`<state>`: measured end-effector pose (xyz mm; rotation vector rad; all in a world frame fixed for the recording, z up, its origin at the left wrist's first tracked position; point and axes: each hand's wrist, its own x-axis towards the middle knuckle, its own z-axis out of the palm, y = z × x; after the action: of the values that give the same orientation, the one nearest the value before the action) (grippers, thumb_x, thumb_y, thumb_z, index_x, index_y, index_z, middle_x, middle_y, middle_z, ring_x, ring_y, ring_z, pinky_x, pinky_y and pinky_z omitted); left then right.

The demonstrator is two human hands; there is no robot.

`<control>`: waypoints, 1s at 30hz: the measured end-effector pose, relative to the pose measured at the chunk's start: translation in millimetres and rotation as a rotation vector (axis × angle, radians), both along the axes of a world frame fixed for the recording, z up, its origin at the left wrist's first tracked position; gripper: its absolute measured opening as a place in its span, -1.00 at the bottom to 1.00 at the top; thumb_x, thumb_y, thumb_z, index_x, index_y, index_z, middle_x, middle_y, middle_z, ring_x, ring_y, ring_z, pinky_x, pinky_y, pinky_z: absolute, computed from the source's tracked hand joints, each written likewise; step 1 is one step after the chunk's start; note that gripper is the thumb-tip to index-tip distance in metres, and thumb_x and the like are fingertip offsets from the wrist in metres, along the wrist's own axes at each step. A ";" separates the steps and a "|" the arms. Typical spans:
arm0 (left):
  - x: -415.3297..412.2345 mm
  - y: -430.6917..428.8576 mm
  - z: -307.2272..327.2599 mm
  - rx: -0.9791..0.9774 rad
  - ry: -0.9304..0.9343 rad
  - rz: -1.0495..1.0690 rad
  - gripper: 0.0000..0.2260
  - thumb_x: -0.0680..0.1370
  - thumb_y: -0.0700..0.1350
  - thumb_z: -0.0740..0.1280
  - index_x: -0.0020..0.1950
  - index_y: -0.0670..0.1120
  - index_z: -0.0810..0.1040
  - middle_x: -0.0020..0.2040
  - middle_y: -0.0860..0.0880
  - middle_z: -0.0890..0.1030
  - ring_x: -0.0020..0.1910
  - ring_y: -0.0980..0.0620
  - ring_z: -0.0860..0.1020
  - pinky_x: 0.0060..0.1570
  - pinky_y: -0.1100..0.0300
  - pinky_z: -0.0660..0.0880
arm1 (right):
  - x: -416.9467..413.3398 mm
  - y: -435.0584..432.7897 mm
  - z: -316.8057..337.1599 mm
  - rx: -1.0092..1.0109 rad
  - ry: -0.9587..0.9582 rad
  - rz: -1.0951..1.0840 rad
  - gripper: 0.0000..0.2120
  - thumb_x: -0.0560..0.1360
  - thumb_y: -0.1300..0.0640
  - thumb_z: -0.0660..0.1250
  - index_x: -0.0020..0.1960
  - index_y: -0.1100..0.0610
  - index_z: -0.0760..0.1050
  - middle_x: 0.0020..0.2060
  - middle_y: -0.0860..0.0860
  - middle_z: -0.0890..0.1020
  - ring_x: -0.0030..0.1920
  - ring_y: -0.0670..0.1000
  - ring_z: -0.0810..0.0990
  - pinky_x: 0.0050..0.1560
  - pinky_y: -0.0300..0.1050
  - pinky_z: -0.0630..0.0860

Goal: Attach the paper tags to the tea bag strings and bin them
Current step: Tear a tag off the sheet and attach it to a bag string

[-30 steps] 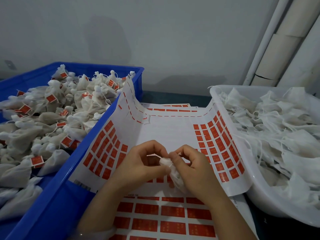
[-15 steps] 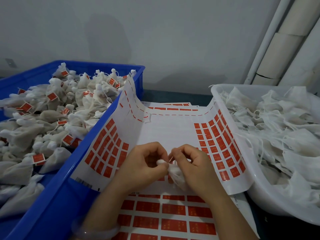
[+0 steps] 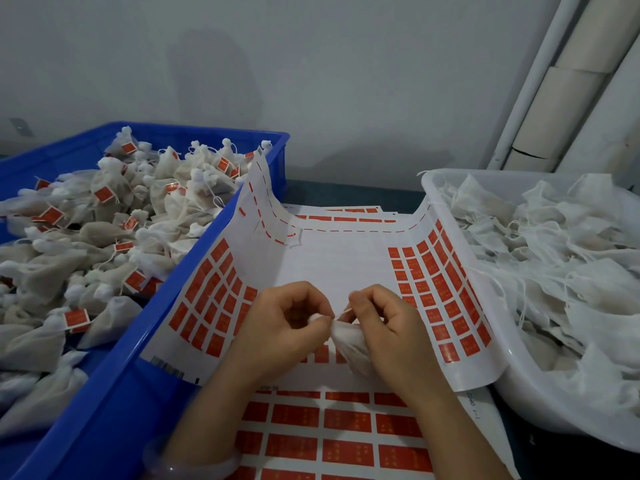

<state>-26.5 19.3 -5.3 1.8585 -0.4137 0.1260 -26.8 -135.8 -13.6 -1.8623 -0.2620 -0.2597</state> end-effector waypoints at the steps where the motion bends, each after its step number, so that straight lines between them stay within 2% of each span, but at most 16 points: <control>1: 0.4 0.1 -0.1 0.002 0.007 -0.001 -0.82 0.44 -0.33 0.34 -0.23 -0.06 0.58 -0.33 0.05 0.60 -0.39 0.09 0.57 -0.35 0.30 0.54 | 0.1 -0.1 -0.1 0.004 -0.013 -0.014 -0.81 0.53 0.04 0.22 -0.26 -0.09 0.44 -0.34 -0.18 0.56 -0.19 -0.26 0.56 -0.32 -0.46 0.45; 3: 0.7 0.2 -0.3 0.007 0.022 -0.020 -0.82 0.44 -0.35 0.35 -0.22 -0.08 0.58 -0.32 0.04 0.60 -0.38 0.07 0.58 -0.34 0.29 0.55 | 0.4 0.2 -0.9 0.003 -0.034 -0.028 -0.81 0.53 0.04 0.22 -0.26 -0.09 0.43 -0.37 -0.20 0.57 -0.19 -0.26 0.56 -0.28 -0.48 0.45; 5: -0.2 -0.3 0.2 -0.001 0.028 -0.048 -0.89 0.40 -0.28 0.35 -0.21 -0.08 0.58 -0.30 0.00 0.61 -0.36 0.03 0.59 -0.33 0.26 0.56 | 0.3 1.1 -1.8 -0.005 -0.046 -0.030 -0.80 0.53 0.05 0.22 -0.27 -0.08 0.43 -0.38 -0.28 0.57 -0.20 -0.27 0.55 -0.24 -0.49 0.43; 9: -2.1 -0.4 1.3 -0.026 0.044 -0.104 -0.90 0.38 -0.25 0.33 -0.20 -0.08 0.59 -0.28 -0.07 0.61 -0.33 -0.08 0.62 -0.31 0.19 0.60 | -0.1 1.5 -0.7 -0.007 -0.072 -0.033 -0.80 0.52 0.05 0.22 -0.28 -0.08 0.41 -0.38 -0.35 0.55 -0.22 -0.28 0.55 -0.26 -0.49 0.43; 13: -1.2 -0.9 1.0 -0.004 0.065 -0.116 -0.90 0.37 -0.23 0.31 -0.22 -0.05 0.58 -0.34 0.04 0.60 -0.39 0.08 0.59 -0.34 0.29 0.53 | -1.4 -0.1 3.3 0.001 -0.090 -0.059 -0.81 0.43 -0.11 0.14 -0.27 -0.08 0.44 -0.43 -0.21 0.57 -0.26 -0.22 0.58 -0.26 -0.46 0.47; 16: -0.8 -1.2 0.8 0.001 0.084 -0.114 -0.90 0.37 -0.22 0.30 -0.24 -0.04 0.58 -0.35 0.07 0.60 -0.40 0.13 0.57 -0.36 0.33 0.51 | -2.5 0.7 4.2 0.026 -0.112 -0.130 -0.80 0.40 -0.13 0.12 -0.28 -0.09 0.43 -0.43 -0.19 0.55 -0.27 -0.25 0.57 -0.26 -0.52 0.43; 23: -1.0 -3.8 3.6 0.017 0.168 -0.173 -0.90 0.36 -0.20 0.30 -0.29 -0.02 0.57 -0.40 0.09 0.57 -0.44 0.14 0.55 -0.37 0.30 0.53 | -1.3 2.5 2.2 0.081 -0.104 -0.194 -0.76 0.41 -0.12 0.13 -0.29 -0.02 0.46 -0.42 -0.12 0.55 -0.30 -0.22 0.56 -0.31 -0.50 0.43; 25: -1.4 -2.8 3.0 0.012 0.159 -0.187 -0.92 0.36 -0.18 0.33 -0.27 -0.01 0.57 -0.38 0.09 0.58 -0.41 0.12 0.56 -0.33 0.28 0.55 | -0.7 2.0 3.6 0.116 -0.056 -0.166 -0.73 0.41 -0.13 0.13 -0.27 0.01 0.48 -0.43 -0.08 0.58 -0.33 -0.19 0.58 -0.35 -0.47 0.44; 27: -3.0 -1.8 1.8 0.017 0.129 -0.193 -0.94 0.35 -0.15 0.36 -0.24 0.00 0.58 -0.35 0.09 0.59 -0.37 0.09 0.57 -0.29 0.28 0.55 | -0.7 1.8 5.0 0.183 0.008 -0.103 -0.70 0.40 -0.14 0.11 -0.24 0.04 0.49 -0.36 -0.12 0.62 -0.32 -0.17 0.60 -0.36 -0.44 0.47; 30: -4.0 -5.7 -0.5 -0.009 0.087 -0.152 -0.92 0.36 -0.17 0.39 -0.20 -0.01 0.60 -0.30 0.04 0.63 -0.31 0.03 0.62 -0.23 0.23 0.58 | -2.8 5.9 2.3 0.165 0.077 -0.057 -0.72 0.45 -0.13 0.06 -0.21 0.00 0.44 -0.35 -0.11 0.59 -0.26 -0.27 0.58 -0.36 -0.49 0.44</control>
<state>-30.5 13.6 -5.8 1.8091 -0.4915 -0.0557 -29.6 -130.0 -11.4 -1.7135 -0.1306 -0.2412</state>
